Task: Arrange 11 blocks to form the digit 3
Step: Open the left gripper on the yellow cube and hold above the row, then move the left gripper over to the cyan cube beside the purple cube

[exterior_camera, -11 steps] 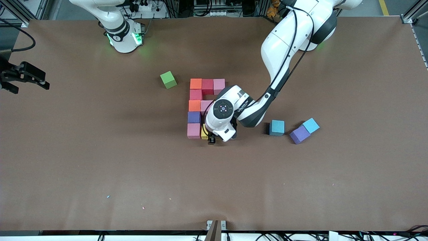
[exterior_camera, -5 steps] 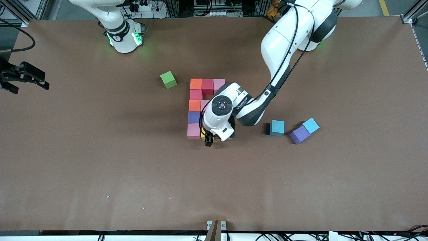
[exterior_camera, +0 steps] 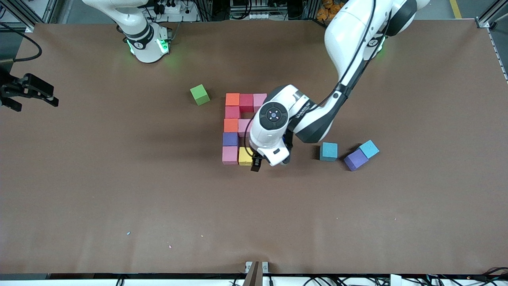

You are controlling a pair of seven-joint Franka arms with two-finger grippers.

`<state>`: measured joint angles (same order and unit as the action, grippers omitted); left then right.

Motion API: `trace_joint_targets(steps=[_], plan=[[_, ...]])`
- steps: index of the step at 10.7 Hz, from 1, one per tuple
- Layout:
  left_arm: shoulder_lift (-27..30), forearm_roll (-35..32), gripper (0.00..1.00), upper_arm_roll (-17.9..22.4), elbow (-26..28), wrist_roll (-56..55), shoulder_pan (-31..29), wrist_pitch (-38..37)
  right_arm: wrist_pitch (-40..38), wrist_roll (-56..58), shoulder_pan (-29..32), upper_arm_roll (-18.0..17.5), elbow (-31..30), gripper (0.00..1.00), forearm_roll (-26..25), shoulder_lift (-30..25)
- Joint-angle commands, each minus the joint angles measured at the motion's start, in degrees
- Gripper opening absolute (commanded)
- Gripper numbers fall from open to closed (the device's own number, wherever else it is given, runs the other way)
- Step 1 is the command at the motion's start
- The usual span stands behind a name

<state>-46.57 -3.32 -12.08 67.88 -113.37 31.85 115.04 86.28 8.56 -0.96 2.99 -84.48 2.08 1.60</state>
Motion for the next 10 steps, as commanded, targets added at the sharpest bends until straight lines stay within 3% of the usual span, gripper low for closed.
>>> trace_joint_targets(steps=[1,3,6,10], plan=[[9.4,-3.1,1.00,0.0,14.9,20.3,-3.4,-0.5,-1.0,-0.2,0.7,-0.5,1.4,1.00,-0.8,0.8],[15.7,-2.8,1.00,-0.7,24.5,44.2,-8.6,-0.5,-1.0,-0.1,0.6,-0.6,1.3,1.00,-0.7,1.3],[20.1,-2.9,1.00,-0.7,32.5,70.6,-15.2,0.6,-0.9,-0.2,0.3,-0.6,1.5,1.00,-0.6,1.2],[19.6,-7.3,1.00,-0.6,38.1,86.6,-19.0,10.0,-0.9,-0.1,0.5,-0.6,1.5,1.00,-0.6,1.3]])
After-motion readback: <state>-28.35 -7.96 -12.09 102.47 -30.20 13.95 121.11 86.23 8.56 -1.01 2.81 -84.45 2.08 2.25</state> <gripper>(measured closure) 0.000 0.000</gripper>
